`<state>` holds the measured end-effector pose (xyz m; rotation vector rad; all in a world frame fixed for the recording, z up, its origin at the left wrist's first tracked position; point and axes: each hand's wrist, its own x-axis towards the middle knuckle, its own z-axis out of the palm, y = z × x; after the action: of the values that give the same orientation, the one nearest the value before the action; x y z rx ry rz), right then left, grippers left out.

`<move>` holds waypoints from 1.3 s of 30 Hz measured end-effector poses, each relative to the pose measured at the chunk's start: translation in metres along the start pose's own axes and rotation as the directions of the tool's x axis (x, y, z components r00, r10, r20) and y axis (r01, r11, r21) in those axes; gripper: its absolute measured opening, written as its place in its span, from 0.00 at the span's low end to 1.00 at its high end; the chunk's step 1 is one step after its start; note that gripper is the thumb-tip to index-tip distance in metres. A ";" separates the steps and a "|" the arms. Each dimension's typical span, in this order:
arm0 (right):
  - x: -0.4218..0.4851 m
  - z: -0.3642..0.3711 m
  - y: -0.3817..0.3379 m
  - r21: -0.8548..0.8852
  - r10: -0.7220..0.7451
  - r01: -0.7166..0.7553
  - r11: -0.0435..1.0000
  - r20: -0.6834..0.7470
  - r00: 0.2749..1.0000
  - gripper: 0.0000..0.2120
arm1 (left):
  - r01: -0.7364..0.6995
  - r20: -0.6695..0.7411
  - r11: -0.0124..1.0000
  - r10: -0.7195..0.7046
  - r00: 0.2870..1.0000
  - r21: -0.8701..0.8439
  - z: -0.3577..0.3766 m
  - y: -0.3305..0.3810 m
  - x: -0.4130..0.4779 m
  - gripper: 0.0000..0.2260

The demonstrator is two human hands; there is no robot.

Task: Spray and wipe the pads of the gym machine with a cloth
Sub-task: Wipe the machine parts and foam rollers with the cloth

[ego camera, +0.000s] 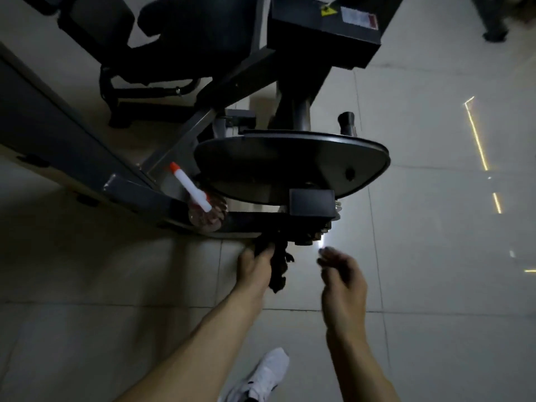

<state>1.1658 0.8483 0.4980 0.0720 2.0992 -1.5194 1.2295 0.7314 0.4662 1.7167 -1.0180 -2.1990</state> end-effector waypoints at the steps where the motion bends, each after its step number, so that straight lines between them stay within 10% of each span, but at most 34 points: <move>1: 0.004 -0.004 -0.012 -0.010 -0.057 0.057 0.998 -0.032 0.998 0.16 | 0.034 0.030 0.999 -0.034 0.999 -0.011 0.005 0.011 0.003 0.09; 5: 0.014 0.008 -0.060 -0.059 -0.168 0.172 0.983 0.062 0.984 0.13 | 0.095 -0.061 0.980 -0.085 0.994 0.173 0.020 0.033 0.010 0.11; 11: 0.013 0.018 -0.060 -0.072 -0.177 0.176 0.982 -0.006 0.984 0.17 | -0.161 -0.012 0.787 0.210 0.978 0.595 0.024 0.026 -0.012 0.10; 16: 0.014 0.017 -0.059 -0.049 -0.131 0.130 0.990 -0.022 0.991 0.15 | 0.014 -0.183 0.894 0.077 0.980 0.449 0.033 0.032 0.000 0.13; 21: 0.020 0.010 -0.047 0.028 -0.112 0.112 0.993 0.004 0.994 0.15 | -0.242 -0.045 0.739 0.345 0.938 0.629 0.034 0.019 -0.037 0.09; 26: 0.023 0.003 -0.034 0.048 0.046 -0.047 0.998 0.017 0.999 0.17 | -0.100 -0.184 0.849 0.225 0.957 0.519 0.043 0.023 -0.020 0.11; 39: 0.000 -0.015 -0.002 0.171 0.253 -0.251 0.953 0.015 0.967 0.16 | -0.284 -0.001 0.584 0.439 0.899 0.760 0.052 0.026 -0.068 0.08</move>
<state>1.1589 0.8608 0.5027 0.3945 1.8769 -1.5392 1.1973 0.7684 0.5412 1.6859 -2.2045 -1.3656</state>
